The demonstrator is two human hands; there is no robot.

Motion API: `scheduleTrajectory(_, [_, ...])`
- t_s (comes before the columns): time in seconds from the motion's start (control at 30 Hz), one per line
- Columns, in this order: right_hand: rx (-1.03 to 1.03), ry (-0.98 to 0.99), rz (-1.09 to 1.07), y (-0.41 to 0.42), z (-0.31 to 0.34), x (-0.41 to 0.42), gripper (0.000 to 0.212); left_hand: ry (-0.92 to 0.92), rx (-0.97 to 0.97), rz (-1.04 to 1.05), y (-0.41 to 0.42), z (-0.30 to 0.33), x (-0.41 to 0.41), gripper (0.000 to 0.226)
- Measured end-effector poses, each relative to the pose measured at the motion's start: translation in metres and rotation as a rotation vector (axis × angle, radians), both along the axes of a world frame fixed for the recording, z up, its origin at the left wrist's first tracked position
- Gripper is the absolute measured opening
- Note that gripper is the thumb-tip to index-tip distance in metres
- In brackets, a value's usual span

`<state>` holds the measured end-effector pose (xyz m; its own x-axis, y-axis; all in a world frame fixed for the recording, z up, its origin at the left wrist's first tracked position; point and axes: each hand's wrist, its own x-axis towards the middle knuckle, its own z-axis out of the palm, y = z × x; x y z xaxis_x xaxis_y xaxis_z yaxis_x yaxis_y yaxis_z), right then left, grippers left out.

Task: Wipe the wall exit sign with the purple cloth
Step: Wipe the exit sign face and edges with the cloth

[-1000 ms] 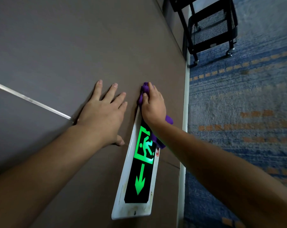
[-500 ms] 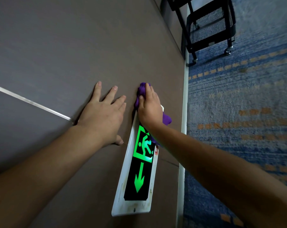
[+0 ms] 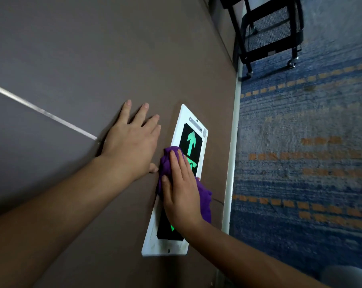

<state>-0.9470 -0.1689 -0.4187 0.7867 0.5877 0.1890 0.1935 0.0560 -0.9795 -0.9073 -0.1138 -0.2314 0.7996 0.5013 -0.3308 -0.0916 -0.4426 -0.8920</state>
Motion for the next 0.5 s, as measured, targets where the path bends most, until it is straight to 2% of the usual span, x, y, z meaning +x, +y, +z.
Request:
scheduleTrajectory(0.13, [0.015, 0.027, 0.022, -0.009, 0.001, -0.016, 0.060, -0.080, 0.039, -0.054, -0.008, 0.005, -0.029, 0.096])
scheduleTrajectory(0.23, [0.014, 0.020, 0.043, -0.015, 0.002, -0.024, 0.060, -0.079, 0.079, -0.081, -0.013, 0.011, -0.051, 0.095])
scheduleTrajectory(0.5, [-0.019, -0.047, 0.047, -0.025, -0.006, -0.038, 0.059, -0.067, 0.140, -0.087, -0.029, 0.031, -0.090, 0.118])
